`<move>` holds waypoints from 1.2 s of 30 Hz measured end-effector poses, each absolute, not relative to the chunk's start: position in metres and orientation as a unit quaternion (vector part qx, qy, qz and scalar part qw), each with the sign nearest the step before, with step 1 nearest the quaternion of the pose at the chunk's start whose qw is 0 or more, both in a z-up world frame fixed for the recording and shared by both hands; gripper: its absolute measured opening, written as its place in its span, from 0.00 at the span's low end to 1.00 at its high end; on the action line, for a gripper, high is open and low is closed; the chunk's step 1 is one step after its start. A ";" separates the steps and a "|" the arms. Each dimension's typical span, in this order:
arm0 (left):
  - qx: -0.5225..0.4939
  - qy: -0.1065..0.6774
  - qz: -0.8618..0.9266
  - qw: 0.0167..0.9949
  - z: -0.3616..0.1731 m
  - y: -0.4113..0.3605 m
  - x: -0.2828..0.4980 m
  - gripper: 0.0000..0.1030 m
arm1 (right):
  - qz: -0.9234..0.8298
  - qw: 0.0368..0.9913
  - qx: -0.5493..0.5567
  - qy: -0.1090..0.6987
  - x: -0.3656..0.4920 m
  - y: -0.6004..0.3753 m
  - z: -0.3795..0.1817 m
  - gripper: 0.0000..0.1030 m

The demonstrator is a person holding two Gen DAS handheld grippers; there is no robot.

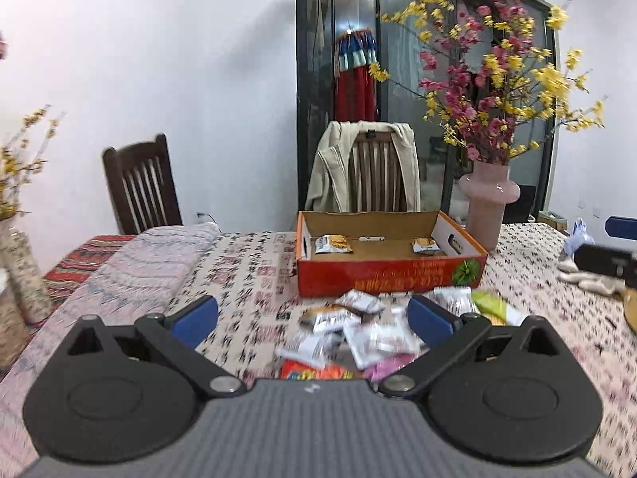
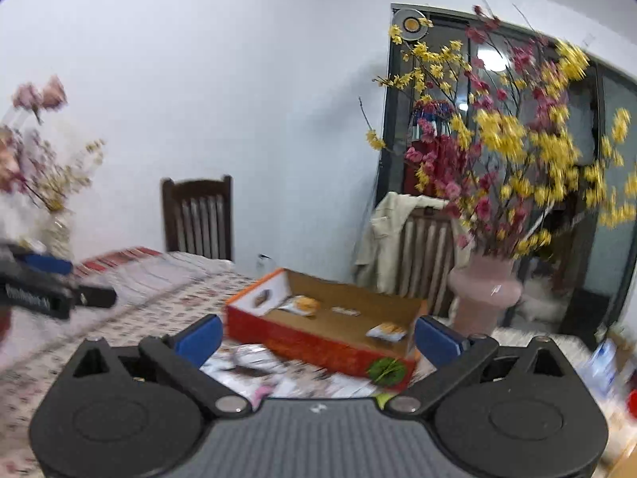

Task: Organize snacks
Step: 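Move both open tools back over the snack pile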

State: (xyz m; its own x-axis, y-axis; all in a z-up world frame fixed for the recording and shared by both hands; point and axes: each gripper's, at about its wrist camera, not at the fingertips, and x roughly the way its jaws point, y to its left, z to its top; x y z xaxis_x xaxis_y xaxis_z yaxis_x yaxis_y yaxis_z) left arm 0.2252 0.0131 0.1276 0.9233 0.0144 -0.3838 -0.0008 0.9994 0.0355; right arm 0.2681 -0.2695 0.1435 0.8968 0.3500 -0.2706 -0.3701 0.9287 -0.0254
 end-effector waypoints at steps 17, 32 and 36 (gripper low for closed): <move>0.076 0.222 -0.010 0.972 0.026 -0.003 0.148 1.00 | 0.187 0.965 -0.023 0.182 0.159 -0.253 0.010 1.00; 0.056 0.268 -0.022 0.962 0.011 0.012 0.201 1.00 | 0.167 0.956 0.011 0.240 0.202 -0.258 -0.004 1.00; 0.065 0.271 -0.024 0.960 0.010 0.016 0.220 1.00 | 0.144 0.957 0.016 0.252 0.211 -0.272 -0.013 1.00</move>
